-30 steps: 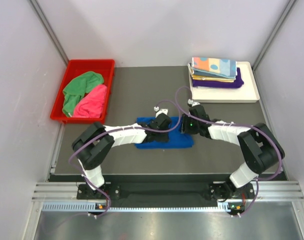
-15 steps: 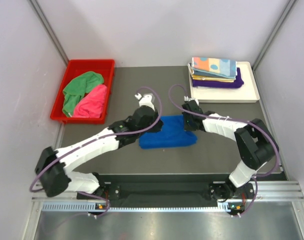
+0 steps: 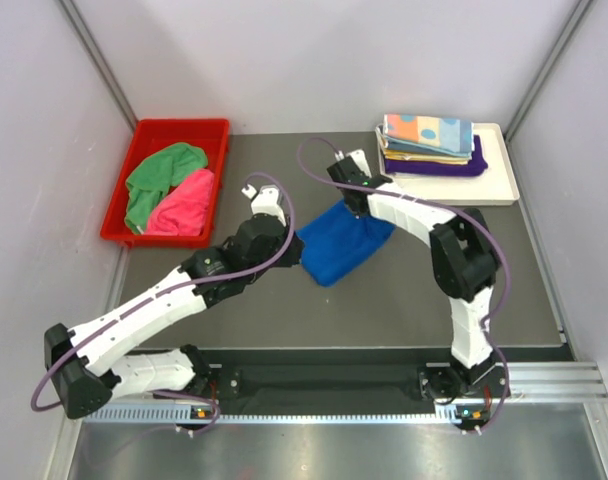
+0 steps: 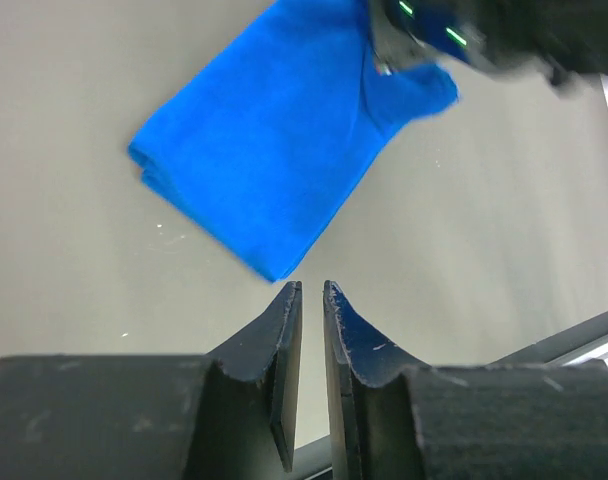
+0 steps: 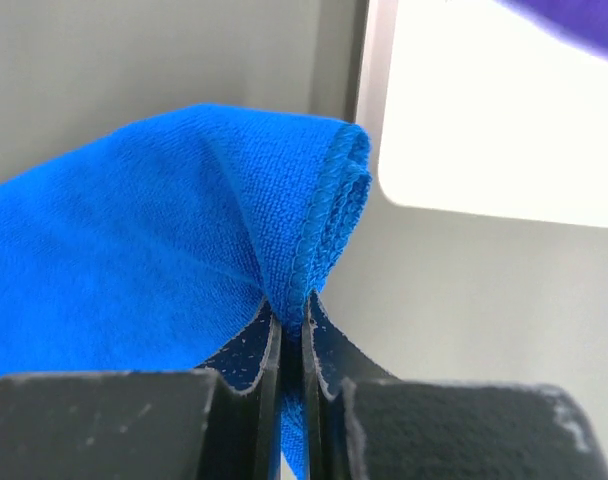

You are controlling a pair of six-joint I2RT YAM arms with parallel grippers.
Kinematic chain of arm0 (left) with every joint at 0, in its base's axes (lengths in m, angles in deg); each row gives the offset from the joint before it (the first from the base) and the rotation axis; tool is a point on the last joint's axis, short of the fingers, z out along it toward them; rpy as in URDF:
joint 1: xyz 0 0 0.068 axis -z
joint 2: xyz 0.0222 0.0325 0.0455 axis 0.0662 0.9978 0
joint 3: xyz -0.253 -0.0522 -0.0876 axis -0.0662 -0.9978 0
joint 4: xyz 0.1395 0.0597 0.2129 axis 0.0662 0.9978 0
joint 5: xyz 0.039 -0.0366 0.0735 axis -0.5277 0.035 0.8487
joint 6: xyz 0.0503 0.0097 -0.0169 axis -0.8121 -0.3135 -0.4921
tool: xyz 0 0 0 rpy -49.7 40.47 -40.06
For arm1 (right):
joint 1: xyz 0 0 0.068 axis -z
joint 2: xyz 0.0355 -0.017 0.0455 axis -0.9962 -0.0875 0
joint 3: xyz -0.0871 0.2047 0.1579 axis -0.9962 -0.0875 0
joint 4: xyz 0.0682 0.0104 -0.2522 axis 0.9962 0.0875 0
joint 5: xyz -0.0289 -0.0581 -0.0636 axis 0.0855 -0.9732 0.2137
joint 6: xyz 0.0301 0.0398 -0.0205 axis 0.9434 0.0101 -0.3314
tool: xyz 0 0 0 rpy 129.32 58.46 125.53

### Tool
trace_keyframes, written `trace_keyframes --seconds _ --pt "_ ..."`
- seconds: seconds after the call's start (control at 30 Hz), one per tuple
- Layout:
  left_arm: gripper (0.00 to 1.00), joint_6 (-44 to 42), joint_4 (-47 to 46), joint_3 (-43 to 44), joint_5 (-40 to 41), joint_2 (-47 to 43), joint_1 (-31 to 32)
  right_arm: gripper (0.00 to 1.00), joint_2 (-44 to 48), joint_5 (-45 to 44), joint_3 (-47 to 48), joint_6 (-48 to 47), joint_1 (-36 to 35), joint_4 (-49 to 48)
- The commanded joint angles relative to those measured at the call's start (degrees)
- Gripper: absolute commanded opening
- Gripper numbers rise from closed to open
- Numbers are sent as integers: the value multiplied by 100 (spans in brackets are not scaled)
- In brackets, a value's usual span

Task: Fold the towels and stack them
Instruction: Neatly place the folded towel into the bin

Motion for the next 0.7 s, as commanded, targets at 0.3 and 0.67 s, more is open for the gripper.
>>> trace_keyframes --seconds 0.3,0.67 --pt "20 -488 428 281 457 -674 17 0 -2669 -2134 4454 -2404 44 546" --pt "20 -751 191 87 458 -859 17 0 -3023 -2706 5177 -5119 237 -2371"
